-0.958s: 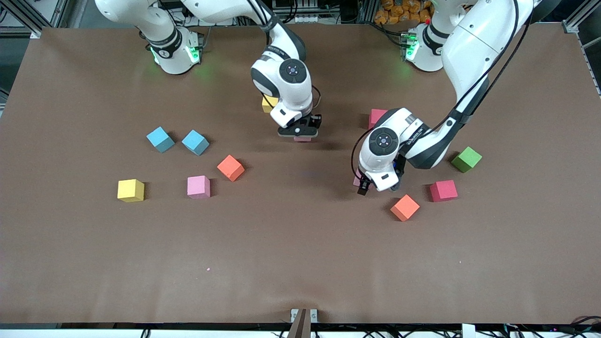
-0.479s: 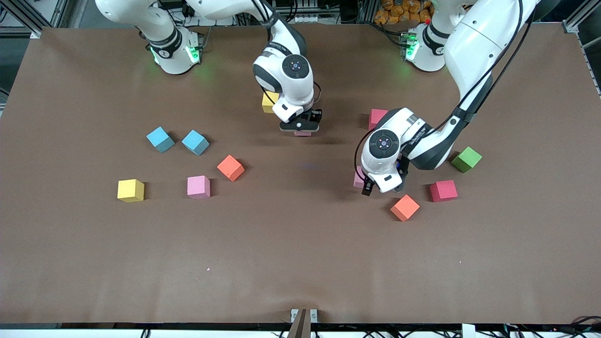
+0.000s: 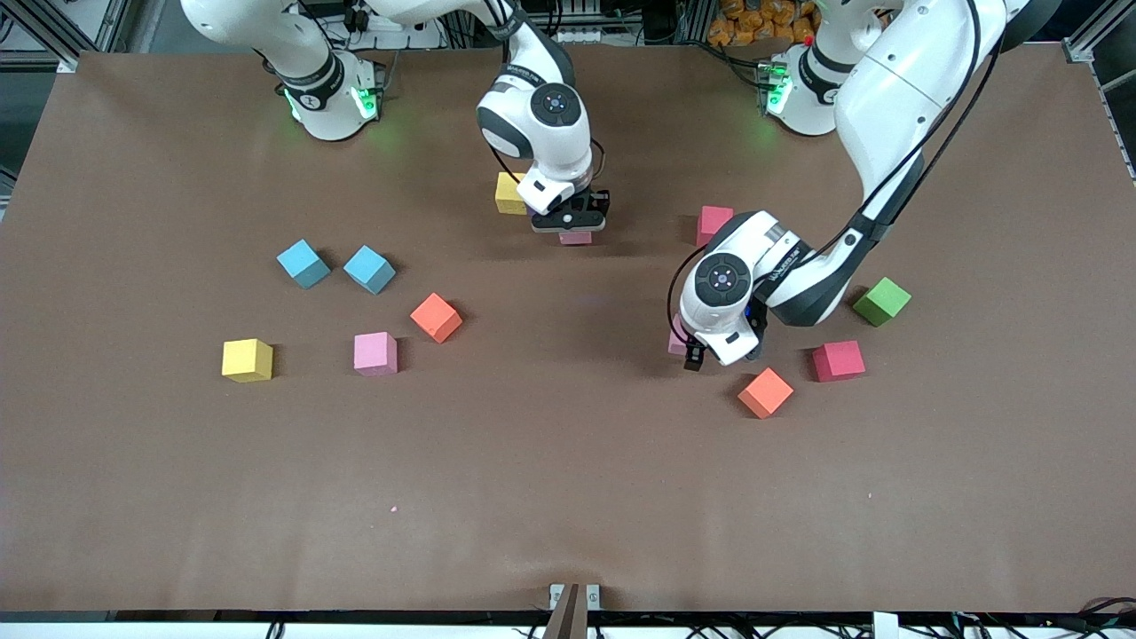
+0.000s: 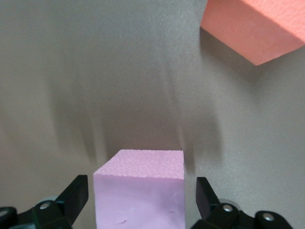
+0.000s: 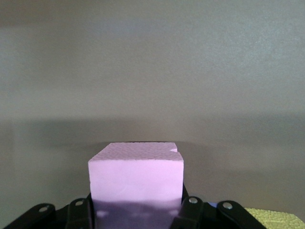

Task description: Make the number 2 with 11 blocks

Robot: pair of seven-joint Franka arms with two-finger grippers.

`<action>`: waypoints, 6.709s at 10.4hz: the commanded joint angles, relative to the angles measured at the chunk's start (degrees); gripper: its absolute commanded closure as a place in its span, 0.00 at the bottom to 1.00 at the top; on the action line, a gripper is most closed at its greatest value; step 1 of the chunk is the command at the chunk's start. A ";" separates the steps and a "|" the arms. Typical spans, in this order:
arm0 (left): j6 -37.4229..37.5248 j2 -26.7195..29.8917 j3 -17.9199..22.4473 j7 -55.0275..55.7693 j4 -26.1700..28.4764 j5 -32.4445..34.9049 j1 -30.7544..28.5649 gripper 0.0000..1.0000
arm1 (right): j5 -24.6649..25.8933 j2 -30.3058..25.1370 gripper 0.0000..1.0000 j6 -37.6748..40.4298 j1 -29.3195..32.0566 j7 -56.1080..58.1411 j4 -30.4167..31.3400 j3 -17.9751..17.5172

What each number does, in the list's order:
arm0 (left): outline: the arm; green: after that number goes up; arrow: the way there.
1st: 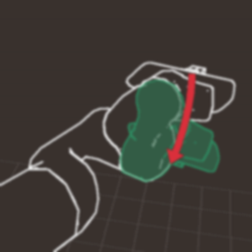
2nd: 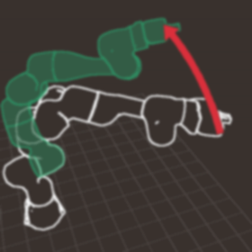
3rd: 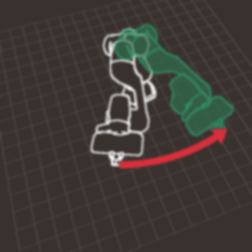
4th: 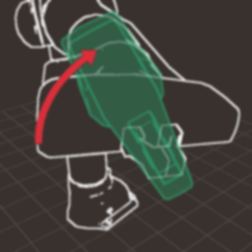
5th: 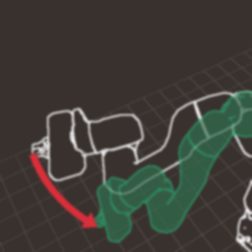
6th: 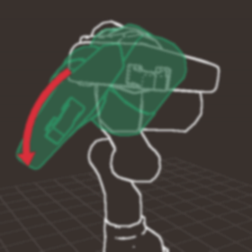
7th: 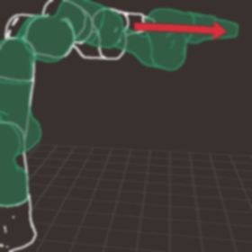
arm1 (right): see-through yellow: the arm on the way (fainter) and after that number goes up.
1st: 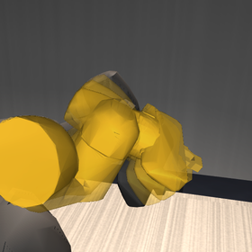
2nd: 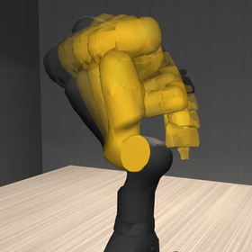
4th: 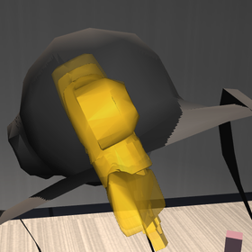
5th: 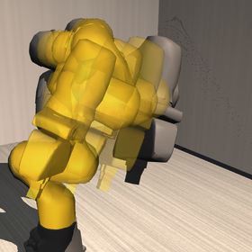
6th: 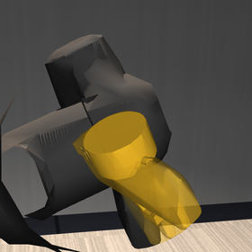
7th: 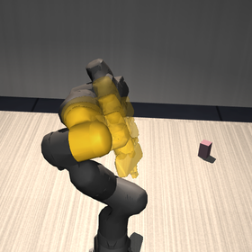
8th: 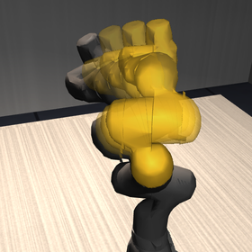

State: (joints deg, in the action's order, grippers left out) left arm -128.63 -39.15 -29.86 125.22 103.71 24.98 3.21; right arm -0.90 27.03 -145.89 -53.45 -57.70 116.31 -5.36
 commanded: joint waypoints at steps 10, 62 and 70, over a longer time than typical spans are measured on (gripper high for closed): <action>-1.28 1.17 -0.63 -4.51 -1.14 1.48 1.27 0.80 | 0.81 -0.58 0.48 -1.76 -0.60 -2.51 2.43 0.70; -8.04 -5.41 -5.30 -47.35 -1.14 13.08 21.49 0.71 | -3.75 -0.49 0.00 -6.69 43.61 50.23 5.69 0.61; -7.87 -4.27 -5.38 -47.44 0.80 13.08 21.05 0.00 | -3.68 -1.45 0.50 -5.90 43.08 51.19 4.99 0.79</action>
State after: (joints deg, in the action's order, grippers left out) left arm -135.94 -44.15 -35.30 75.95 102.67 36.70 24.50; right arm -4.25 26.03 -152.50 -10.30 -6.54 122.16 -4.40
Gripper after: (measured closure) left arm 0.348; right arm 0.383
